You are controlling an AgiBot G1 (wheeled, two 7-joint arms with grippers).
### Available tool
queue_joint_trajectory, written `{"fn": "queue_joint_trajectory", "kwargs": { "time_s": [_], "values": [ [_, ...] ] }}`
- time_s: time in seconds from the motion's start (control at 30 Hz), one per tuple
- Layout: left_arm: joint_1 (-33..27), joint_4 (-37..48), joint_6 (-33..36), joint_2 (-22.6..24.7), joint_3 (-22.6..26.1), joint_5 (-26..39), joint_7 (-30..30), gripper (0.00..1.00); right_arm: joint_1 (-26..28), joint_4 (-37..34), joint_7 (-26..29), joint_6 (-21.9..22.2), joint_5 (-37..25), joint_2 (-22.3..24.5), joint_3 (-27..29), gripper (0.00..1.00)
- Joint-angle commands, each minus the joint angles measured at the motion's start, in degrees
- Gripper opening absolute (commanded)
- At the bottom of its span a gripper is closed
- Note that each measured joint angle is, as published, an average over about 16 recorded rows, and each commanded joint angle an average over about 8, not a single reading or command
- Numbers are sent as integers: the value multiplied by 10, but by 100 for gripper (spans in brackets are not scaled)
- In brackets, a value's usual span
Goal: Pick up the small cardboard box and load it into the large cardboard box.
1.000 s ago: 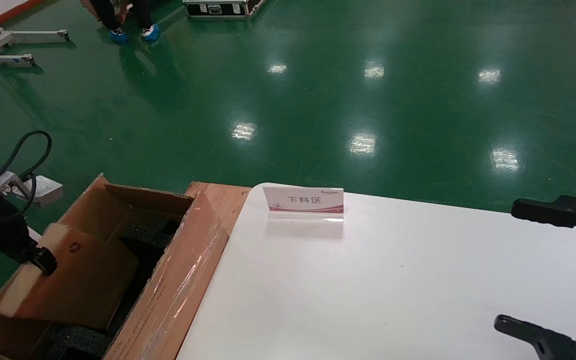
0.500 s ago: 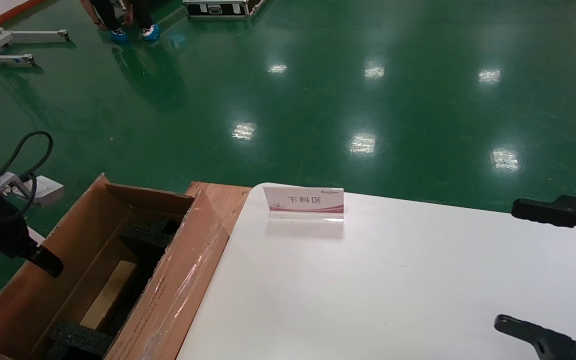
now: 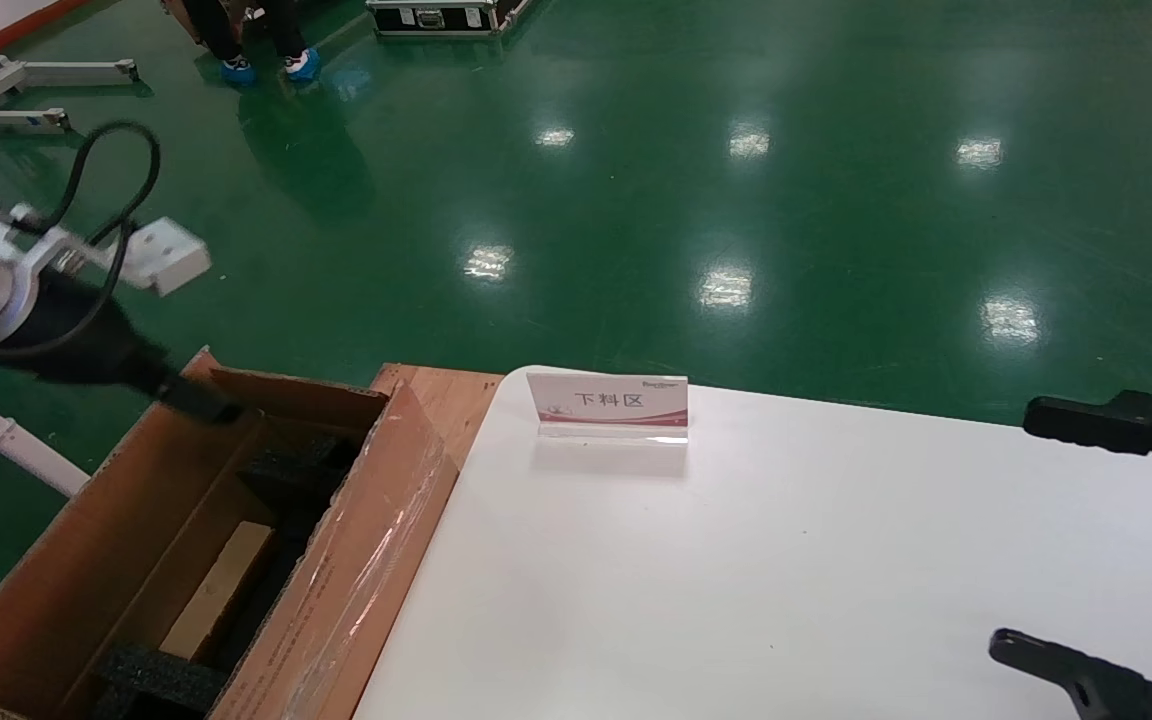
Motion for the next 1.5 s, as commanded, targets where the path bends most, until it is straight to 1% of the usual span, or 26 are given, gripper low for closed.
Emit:
{"fn": "queue_joint_trajectory", "kwargs": {
  "time_s": [0.03,0.27,0.37,0.43,1.5],
  "values": [
    [-14,-27,-13,-8,-7,2,0,100,0,0,0,0,0,0,0,100],
    [-27,-71,-29,-17,-24,3,-15,100,0,0,0,0,0,0,0,100],
    [-10,-76,-26,-16,-51,-6,-2,100,0,0,0,0,0,0,0,100],
    [10,-78,-20,-15,-80,-16,13,100,0,0,0,0,0,0,0,100],
    [477,-74,138,25,-688,-239,357,100,-1,0,2,-1,-2,-1,3,100]
  ]
}}
